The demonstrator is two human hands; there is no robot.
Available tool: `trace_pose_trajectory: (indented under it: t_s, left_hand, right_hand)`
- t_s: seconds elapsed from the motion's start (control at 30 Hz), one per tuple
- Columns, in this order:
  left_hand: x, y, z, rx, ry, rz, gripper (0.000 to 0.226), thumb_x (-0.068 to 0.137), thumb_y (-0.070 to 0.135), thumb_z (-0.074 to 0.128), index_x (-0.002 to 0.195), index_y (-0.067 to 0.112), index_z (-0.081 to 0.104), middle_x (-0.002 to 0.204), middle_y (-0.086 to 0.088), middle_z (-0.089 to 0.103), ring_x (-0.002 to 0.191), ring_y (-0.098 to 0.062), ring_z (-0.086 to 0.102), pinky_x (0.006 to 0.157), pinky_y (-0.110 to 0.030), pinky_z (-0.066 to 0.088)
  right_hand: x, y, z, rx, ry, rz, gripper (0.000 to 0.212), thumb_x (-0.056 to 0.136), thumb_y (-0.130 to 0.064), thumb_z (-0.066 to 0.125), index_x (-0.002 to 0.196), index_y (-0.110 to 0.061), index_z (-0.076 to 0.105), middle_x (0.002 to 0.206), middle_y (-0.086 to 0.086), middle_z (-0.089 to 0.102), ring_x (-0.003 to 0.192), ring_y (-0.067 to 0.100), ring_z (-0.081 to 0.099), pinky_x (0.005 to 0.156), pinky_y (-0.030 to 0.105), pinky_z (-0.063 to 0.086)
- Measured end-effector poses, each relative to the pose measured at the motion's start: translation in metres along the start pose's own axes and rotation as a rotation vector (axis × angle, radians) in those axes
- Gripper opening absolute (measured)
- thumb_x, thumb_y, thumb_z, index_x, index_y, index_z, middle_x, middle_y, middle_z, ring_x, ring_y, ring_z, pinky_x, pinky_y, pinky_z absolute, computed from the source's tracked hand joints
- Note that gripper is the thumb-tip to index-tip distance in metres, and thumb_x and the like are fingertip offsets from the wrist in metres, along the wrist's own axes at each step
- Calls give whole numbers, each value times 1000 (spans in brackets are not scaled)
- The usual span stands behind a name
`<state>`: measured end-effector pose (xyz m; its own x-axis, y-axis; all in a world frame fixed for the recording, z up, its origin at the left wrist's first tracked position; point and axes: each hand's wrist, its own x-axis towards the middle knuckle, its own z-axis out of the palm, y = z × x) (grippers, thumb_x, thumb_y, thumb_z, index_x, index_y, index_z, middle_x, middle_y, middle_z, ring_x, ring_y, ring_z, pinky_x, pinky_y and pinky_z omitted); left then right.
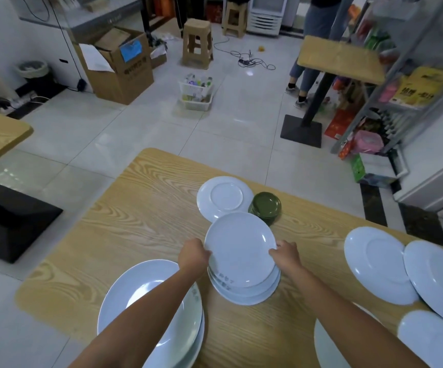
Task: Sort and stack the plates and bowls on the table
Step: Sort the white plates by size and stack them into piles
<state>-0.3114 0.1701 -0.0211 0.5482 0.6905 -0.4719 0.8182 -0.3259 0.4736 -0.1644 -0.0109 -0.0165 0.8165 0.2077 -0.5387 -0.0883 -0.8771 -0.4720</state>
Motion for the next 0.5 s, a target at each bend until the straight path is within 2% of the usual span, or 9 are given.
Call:
trace_pose_trajectory:
  t_s: [0.1,0.17,0.27,0.37,0.5]
  left_hand:
    - [0,0,0,15,-7,-6,24,87,33,61,86,8,61,90,-8,66,89,-28,65,70,-30,47]
    - [2,0,-1,10,1,-25,28,89,39,56,81,11,57,82,-5,61,85,-27,64,67,-30,44]
    - [9,-1,-7,-26,27,-67,34,93,43,46,81,13,54,86,-4,62,81,-25,59,68,-29,41]
    - [24,-3,-14,-72,49,-81,37,96,39,43,99,6,59,102,-12,65,95,-30,62,73,-32,41]
    - [47,3,-26,-261,29,-118,40,97,33,48,119,0,54,118,-18,61,109,-33,58,85,-35,44]
  right_hand:
    - [2,-1,-4,-43,7,-12,35,87,-16,51,116,1,58,126,17,41,105,33,55,86,30,43]
    - [4,-4,-5,-38,35,-23,35,86,-14,51,116,2,57,125,17,43,105,34,54,89,34,44]
    - [10,-12,-9,46,125,-21,31,85,-12,50,112,-2,57,119,13,50,103,31,56,85,35,45]
    - [18,-30,-16,94,240,-44,16,86,-14,48,97,-12,59,108,9,51,90,27,53,76,34,42]
    - [31,-73,-27,152,399,-111,25,88,-8,44,107,-10,60,118,8,53,102,28,56,78,31,41]
